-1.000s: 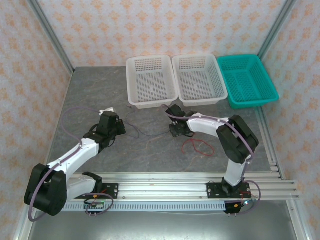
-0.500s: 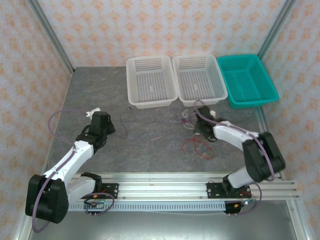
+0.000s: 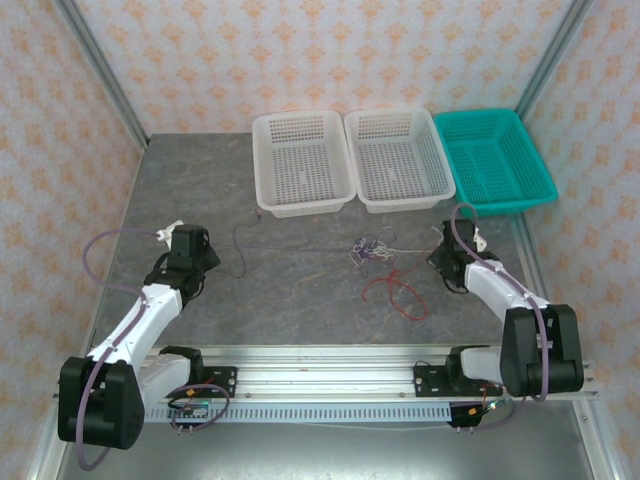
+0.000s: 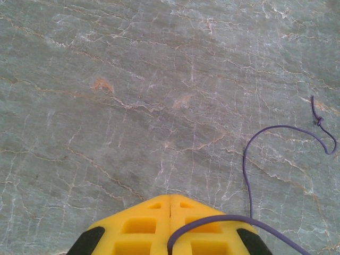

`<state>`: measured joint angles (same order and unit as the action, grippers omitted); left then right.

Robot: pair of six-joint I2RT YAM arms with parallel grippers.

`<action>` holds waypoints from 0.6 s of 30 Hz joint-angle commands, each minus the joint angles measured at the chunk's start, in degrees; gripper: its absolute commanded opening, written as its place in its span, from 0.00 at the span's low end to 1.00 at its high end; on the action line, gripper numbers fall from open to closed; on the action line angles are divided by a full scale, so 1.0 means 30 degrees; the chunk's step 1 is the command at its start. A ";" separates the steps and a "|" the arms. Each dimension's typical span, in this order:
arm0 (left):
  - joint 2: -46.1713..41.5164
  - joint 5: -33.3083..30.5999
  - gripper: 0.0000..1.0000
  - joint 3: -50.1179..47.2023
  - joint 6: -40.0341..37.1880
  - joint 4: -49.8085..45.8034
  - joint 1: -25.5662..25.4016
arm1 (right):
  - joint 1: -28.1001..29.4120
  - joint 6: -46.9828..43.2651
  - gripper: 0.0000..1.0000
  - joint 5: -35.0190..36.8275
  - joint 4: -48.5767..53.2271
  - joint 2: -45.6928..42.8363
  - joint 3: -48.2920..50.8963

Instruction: Untangle the cables

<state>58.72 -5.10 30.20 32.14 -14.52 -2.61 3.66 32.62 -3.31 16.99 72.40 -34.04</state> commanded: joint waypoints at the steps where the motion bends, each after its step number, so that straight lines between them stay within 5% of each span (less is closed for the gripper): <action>1: -0.0051 0.0953 0.00 -0.0591 0.0178 0.0962 0.0153 | 0.0597 -0.1948 0.25 -0.2236 -0.0904 -0.0855 -0.0574; 4: 0.0727 0.4431 0.00 -0.1366 0.0398 0.4004 -0.0090 | 0.2954 -0.3405 0.55 -0.4210 -0.0765 -0.0930 -0.1229; 7: 0.1565 0.4146 0.00 -0.1058 0.0229 0.3976 -0.1020 | 0.5783 -0.4588 0.67 -0.2512 0.0041 -0.1005 -0.2048; 15: 0.1818 0.3244 0.00 -0.0460 -0.0110 0.3078 -0.1388 | 0.9239 -0.6970 0.68 -0.2447 0.0822 0.2336 -0.4831; 18: 0.1625 0.3079 0.00 -0.0485 -0.0050 0.2918 -0.1418 | 0.9394 -0.5259 0.54 -0.2874 0.0580 0.4340 -0.5818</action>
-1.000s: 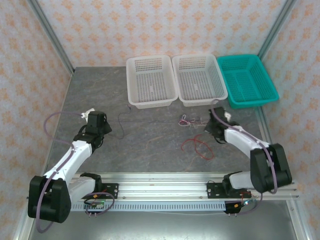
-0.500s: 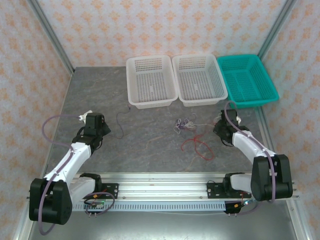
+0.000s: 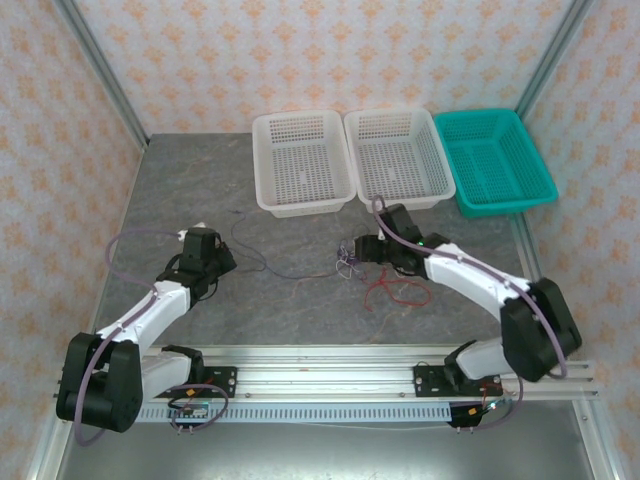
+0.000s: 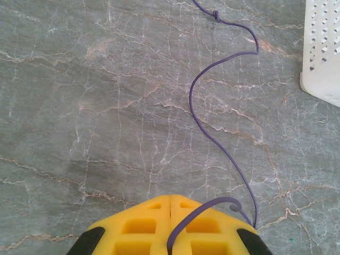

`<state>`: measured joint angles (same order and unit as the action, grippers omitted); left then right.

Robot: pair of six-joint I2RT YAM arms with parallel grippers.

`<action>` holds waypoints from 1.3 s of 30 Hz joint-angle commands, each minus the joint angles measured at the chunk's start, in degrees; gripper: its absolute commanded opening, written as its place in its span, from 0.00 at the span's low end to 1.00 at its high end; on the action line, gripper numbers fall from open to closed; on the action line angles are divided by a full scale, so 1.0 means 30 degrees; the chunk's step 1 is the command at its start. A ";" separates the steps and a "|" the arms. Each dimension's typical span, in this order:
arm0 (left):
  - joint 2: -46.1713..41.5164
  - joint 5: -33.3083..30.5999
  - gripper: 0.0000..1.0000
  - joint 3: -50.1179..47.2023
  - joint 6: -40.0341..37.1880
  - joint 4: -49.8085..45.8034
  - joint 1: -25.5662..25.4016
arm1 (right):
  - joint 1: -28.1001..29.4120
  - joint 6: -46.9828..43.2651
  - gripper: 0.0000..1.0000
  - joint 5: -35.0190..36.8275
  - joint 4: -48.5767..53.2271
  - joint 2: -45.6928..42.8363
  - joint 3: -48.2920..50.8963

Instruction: Untangle the cables

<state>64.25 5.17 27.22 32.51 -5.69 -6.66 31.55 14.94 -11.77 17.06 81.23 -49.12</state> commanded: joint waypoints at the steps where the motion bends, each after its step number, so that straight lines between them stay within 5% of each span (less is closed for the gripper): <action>1: -0.0269 -0.0398 0.00 0.0506 -0.0159 -0.0119 -0.0053 | 0.0135 0.1041 0.50 -0.0058 0.0422 0.1852 -0.0944; 4: -0.0493 -0.0605 0.00 0.0429 -0.0141 -0.0372 -0.0069 | 0.0126 0.2592 0.35 0.0816 -0.0094 0.2845 -0.1192; 8: -0.0502 -0.0668 0.00 0.0213 -0.0145 -0.0183 -0.0089 | 0.0128 0.3682 0.53 0.0986 -0.0213 0.3829 -0.1949; 16: -0.0195 -0.0635 0.00 0.0389 -0.0173 0.0014 -0.0094 | 0.0133 0.4117 0.61 0.2490 -0.0419 0.4214 -0.2633; 23: 0.0223 -0.0571 0.00 0.0419 -0.0058 0.0065 -0.0090 | 0.0122 0.2870 0.40 0.3814 0.0574 0.6377 -0.3904; 27: 0.0048 -0.0884 0.00 0.0329 -0.0163 -0.0164 -0.0069 | 0.0118 0.3040 0.14 0.4400 0.0335 0.6566 -0.3559; 30: -0.0297 -0.1701 0.00 0.0315 -0.0177 -0.0842 -0.0068 | 0.0059 0.3003 0.04 0.5961 0.0370 0.6014 -0.3073; 34: -0.1080 -0.3733 0.00 0.0589 0.0352 -0.2778 0.0611 | -0.1186 0.2956 0.00 0.7509 0.0769 0.5081 -0.2217; 39: -0.2889 -0.4036 0.00 0.0307 0.1008 -0.4148 0.3156 | -0.5235 0.5725 0.00 0.8578 0.0326 0.2477 0.0605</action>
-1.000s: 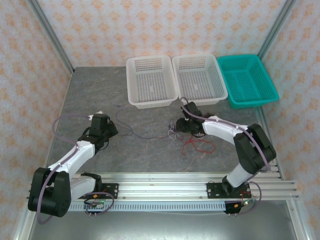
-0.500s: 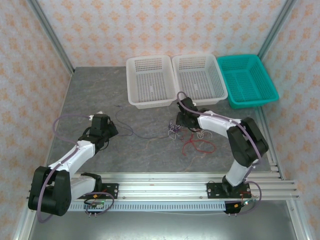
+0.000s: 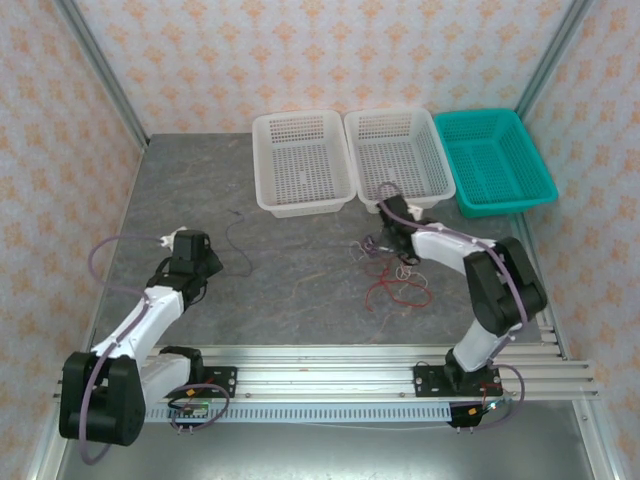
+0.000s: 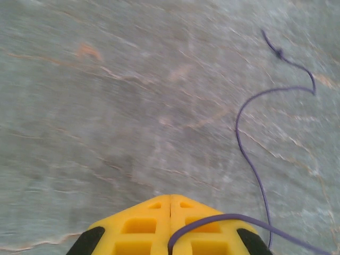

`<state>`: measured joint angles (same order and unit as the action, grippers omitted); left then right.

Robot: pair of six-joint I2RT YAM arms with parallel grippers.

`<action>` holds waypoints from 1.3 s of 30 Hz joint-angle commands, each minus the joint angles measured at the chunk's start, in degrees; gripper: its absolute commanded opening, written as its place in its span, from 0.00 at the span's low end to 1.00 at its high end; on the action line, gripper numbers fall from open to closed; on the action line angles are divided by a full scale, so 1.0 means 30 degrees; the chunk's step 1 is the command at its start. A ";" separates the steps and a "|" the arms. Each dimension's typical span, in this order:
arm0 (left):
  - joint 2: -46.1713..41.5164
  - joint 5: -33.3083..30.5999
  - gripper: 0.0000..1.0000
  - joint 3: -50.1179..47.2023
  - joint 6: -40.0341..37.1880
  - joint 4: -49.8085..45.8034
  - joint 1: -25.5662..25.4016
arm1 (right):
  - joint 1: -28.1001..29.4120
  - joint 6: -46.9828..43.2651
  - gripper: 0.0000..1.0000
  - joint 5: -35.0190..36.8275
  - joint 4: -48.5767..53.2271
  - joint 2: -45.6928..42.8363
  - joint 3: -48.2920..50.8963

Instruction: Untangle the cables

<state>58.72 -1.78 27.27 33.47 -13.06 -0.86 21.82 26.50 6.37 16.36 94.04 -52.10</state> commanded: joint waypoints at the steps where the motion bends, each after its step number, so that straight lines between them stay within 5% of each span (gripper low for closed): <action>1: -0.1384 -0.1839 0.00 0.0218 0.0832 -0.1909 0.1588 | -0.2857 0.2953 0.00 0.3111 0.0151 -0.2505 0.2499; 6: -0.2825 -0.2214 0.00 -0.0506 0.1523 -0.2419 0.2512 | -0.6296 0.5807 0.00 0.3820 -0.0305 -0.4391 0.4716; 12: -0.3321 -0.2875 0.00 -0.0666 0.1871 -0.3019 0.2573 | -0.7708 0.5956 0.00 0.3319 0.0182 -0.4511 0.4585; 17: -0.3542 0.1995 0.00 -0.1186 0.0874 0.0186 0.2549 | -0.7097 0.2616 0.00 -0.4409 -0.3304 -0.4520 0.5024; 19: -0.3678 0.3953 0.00 -0.0736 0.1076 0.0752 0.2364 | -0.5929 0.2689 0.00 -0.4090 -0.2594 -0.4260 0.4636; 28: -0.4084 0.4124 0.00 0.9206 0.0340 -0.2746 -0.2134 | -0.4550 0.3106 0.00 -0.3471 -0.2383 -0.4052 0.4929; 39: 0.4078 0.7340 0.00 2.1060 0.0611 -0.0629 -0.3546 | -0.4492 0.2773 0.00 -0.3969 -0.1880 -0.5256 0.5209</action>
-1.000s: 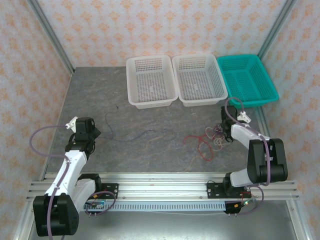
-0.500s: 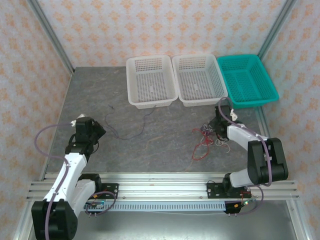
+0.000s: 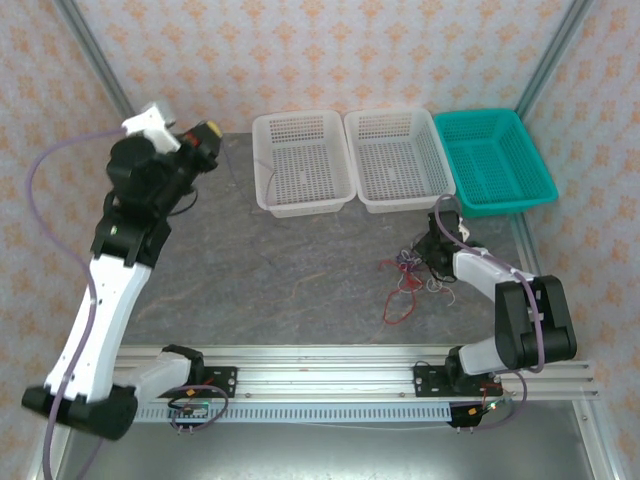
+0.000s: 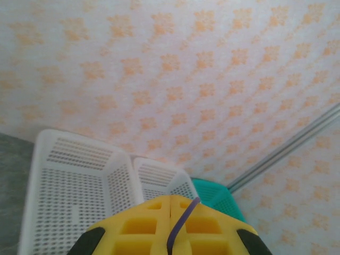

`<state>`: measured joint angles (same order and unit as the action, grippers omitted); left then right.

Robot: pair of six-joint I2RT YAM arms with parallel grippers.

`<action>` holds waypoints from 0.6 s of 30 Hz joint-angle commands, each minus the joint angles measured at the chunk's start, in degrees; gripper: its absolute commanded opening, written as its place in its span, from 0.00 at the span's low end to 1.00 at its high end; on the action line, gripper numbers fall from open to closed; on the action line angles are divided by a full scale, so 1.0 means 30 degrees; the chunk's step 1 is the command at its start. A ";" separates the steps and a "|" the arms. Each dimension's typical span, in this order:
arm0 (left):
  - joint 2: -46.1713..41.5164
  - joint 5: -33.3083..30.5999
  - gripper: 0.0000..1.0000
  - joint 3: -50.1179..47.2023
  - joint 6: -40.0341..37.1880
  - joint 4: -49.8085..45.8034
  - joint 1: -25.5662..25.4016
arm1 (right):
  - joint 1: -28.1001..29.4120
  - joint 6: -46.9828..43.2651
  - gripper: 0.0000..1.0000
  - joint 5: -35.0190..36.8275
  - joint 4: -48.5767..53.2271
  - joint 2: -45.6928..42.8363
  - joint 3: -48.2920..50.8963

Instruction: Untangle the cables

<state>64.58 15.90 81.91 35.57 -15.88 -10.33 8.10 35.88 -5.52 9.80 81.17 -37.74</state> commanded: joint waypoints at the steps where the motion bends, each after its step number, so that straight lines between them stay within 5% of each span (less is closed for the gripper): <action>1: 0.3009 0.1430 0.00 0.4257 -0.0134 0.0134 -0.0468 | 0.0084 -0.0358 0.00 0.0064 0.0329 -0.1165 0.0568; 11: 1.1724 0.1188 0.00 1.5782 -0.0322 -0.1873 -0.0492 | 0.0076 -0.0521 0.00 0.0562 0.0977 -0.3255 0.1585; 18: 1.4817 0.0771 0.00 1.7157 -0.0286 -0.1943 -0.0520 | 0.0084 -0.0732 0.00 0.0785 0.1218 -0.3793 0.1706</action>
<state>106.34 17.80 132.09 34.87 -19.18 -11.64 8.12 34.68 -5.15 11.68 71.05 -33.32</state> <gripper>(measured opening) 0.051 0.037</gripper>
